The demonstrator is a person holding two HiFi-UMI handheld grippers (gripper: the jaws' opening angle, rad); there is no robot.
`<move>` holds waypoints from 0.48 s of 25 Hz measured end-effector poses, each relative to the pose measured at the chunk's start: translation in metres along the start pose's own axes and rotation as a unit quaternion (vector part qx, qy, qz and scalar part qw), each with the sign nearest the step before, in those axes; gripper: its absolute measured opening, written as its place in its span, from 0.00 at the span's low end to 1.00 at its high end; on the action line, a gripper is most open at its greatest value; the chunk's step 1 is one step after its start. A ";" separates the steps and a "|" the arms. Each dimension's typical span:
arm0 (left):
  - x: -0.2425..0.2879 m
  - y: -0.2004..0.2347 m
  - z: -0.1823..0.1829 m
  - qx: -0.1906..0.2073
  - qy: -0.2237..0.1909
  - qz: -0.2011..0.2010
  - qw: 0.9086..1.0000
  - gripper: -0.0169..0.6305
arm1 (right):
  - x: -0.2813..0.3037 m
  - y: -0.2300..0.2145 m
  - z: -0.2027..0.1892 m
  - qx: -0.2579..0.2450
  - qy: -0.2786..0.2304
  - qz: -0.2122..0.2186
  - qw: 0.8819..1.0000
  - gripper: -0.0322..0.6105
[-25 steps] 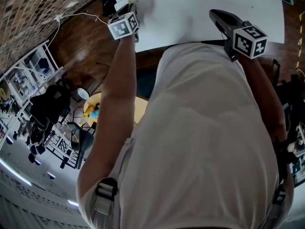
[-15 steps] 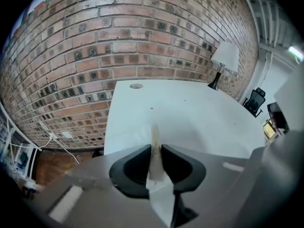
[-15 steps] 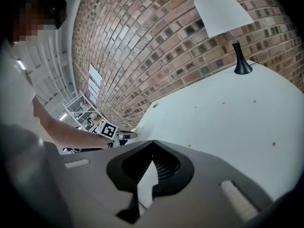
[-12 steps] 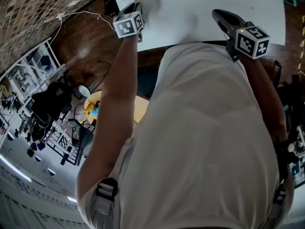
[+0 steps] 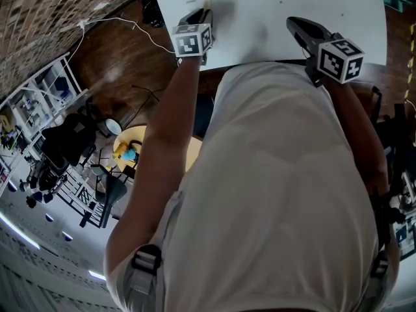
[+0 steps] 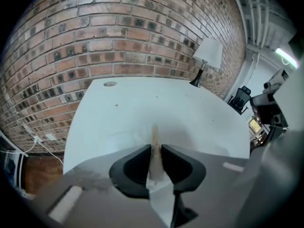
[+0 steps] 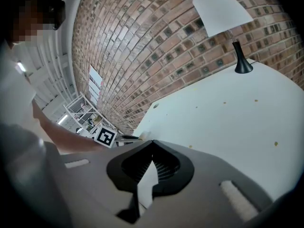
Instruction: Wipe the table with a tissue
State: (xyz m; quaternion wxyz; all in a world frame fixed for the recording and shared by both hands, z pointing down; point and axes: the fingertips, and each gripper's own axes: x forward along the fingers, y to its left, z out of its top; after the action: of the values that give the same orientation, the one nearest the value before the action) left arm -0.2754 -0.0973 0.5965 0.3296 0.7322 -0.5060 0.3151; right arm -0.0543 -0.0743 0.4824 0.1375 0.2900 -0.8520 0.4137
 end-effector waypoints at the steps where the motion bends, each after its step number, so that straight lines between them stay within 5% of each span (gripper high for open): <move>1: -0.001 -0.009 0.000 0.003 0.003 -0.018 1.000 0.14 | 0.000 0.000 0.000 0.001 0.001 0.000 1.000 0.06; 6: 0.001 -0.045 -0.006 -0.006 -0.028 -0.090 0.996 0.14 | 0.003 -0.001 0.008 0.011 -0.006 0.004 1.000 0.06; 12: -0.023 -0.006 0.008 -0.149 -0.122 -0.044 0.980 0.14 | 0.008 0.007 0.013 0.007 -0.008 0.021 1.000 0.06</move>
State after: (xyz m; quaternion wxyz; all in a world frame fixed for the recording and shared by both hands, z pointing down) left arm -0.2750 -0.0898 0.5724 0.3841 0.7295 -0.5508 0.1296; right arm -0.0650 -0.0846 0.4736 0.1199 0.2764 -0.8559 0.4203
